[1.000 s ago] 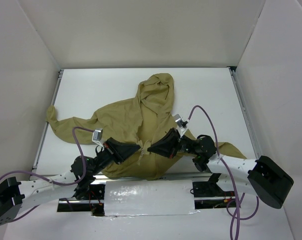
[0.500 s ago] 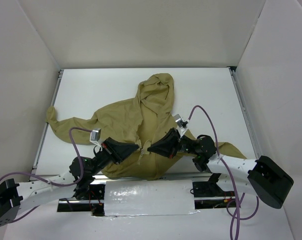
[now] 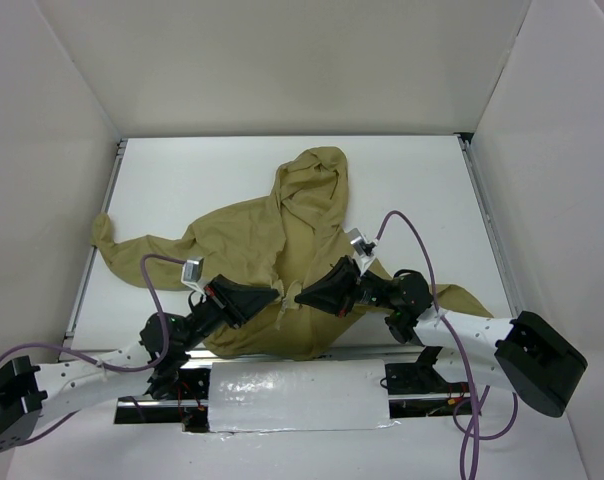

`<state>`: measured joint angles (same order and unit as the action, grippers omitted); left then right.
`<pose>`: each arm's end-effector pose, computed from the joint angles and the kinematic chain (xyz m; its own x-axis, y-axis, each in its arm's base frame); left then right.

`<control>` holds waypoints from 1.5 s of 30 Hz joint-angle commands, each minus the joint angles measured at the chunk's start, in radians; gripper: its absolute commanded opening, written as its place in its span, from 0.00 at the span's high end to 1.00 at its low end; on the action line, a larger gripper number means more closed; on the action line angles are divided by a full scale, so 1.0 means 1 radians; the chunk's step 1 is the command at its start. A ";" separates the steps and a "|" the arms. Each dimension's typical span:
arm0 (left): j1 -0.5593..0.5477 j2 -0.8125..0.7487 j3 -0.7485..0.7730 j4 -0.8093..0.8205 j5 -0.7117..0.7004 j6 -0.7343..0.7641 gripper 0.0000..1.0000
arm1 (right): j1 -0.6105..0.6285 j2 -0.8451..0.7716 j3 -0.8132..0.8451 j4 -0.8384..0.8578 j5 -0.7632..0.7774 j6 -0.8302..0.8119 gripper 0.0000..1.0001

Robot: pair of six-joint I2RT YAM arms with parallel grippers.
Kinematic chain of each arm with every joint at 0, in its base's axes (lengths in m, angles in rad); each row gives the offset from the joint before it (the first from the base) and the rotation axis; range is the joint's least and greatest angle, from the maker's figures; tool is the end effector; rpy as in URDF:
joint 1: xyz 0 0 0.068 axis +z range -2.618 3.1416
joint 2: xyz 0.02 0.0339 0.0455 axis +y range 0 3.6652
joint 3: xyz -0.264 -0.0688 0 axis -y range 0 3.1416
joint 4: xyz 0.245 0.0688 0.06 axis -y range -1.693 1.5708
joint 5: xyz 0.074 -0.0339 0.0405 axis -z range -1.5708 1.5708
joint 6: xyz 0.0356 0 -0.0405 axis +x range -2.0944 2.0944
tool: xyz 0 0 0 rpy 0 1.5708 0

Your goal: Zip up the jacket

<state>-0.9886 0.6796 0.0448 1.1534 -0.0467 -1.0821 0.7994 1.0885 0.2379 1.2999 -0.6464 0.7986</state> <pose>0.0798 -0.1182 0.2367 -0.5890 -0.7092 -0.3873 0.6219 -0.0918 -0.7777 0.1216 0.1558 0.2473 -0.4697 0.3373 -0.8159 -0.8801 -0.1062 0.4628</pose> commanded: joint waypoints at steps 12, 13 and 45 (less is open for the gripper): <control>0.004 0.000 0.001 0.092 0.011 -0.018 1.00 | -0.006 -0.021 0.024 0.306 0.005 -0.032 1.00; 0.004 -0.002 0.001 0.089 0.011 -0.018 1.00 | -0.005 -0.022 0.023 0.306 0.007 -0.032 1.00; 0.002 0.015 0.007 0.114 0.028 -0.029 1.00 | -0.026 -0.006 0.049 0.343 -0.030 0.005 1.00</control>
<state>-0.9890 0.7025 0.0448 1.1828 -0.0353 -1.1057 0.7788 1.0897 0.2379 1.2999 -0.6598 0.7998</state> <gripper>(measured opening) 0.039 0.005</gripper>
